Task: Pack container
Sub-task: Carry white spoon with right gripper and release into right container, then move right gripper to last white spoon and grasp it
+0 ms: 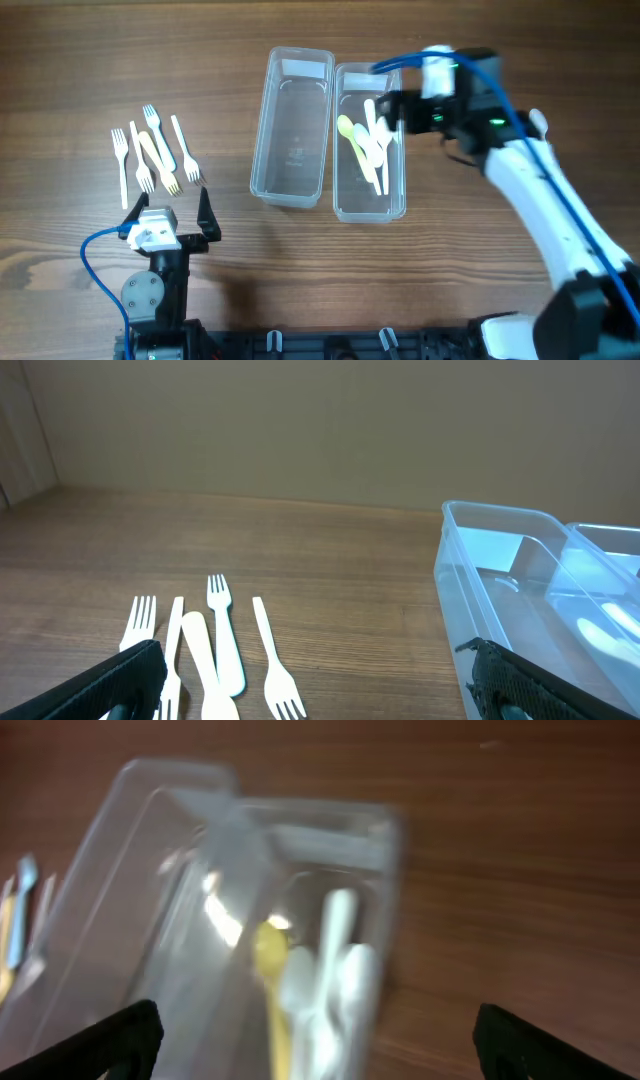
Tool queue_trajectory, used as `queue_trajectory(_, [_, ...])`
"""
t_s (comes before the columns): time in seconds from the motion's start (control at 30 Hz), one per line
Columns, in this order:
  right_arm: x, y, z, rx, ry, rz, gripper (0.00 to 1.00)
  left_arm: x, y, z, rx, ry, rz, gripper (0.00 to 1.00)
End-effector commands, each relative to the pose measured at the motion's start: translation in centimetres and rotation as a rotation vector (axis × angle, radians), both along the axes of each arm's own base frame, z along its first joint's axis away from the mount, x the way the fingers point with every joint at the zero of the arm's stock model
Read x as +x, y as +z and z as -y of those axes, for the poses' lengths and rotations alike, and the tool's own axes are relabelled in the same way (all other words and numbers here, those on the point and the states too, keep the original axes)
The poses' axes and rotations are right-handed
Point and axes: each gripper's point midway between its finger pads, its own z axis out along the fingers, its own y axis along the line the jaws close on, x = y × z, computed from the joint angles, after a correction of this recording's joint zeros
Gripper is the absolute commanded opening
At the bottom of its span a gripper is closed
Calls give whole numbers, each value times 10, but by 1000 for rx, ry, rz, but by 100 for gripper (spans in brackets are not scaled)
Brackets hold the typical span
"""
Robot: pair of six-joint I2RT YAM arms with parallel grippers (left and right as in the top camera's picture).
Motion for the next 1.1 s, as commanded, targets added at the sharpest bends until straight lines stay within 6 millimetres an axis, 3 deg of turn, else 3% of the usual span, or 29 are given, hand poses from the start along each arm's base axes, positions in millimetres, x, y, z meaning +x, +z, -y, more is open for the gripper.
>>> queue_trajectory(0.0, [1, 30, 81, -109, -156, 80, 100, 0, -2, 4, 18, -22, 0, 100])
queue_trajectory(0.03, [-2, 28, 107, -127, -213, 63, 100, 0, -2, 4, 18, -22, 0, 100])
queue_trajectory(0.13, [-12, 17, 160, -167, -301, 18, 100, 0, -2, 4, 18, -22, 0, 100])
queue_trajectory(0.27, [-29, -3, 238, -249, -492, -59, 87, 0, -2, 4, 18, -22, 0, 100])
queue_trajectory(0.33, [-33, -10, 261, -258, -551, -77, 81, 0, -2, 4, 18, -22, 0, 100])
queue_trajectory(0.43, [-33, -21, 281, -300, -552, -87, 79, 0, -2, 4, 18, -22, 0, 100])
queue_trajectory(0.53, [-34, -37, 293, -377, -527, -123, 79, 0, -2, 4, 18, -22, 0, 100])
queue_trajectory(0.67, [-30, -59, 293, -381, -493, -166, 82, 0, -2, 4, 18, -22, 0, 100])
queue_trajectory(1.07, [-22, -137, 276, -309, -316, -280, 83, 0, -2, 4, 18, -22, 0, 100])
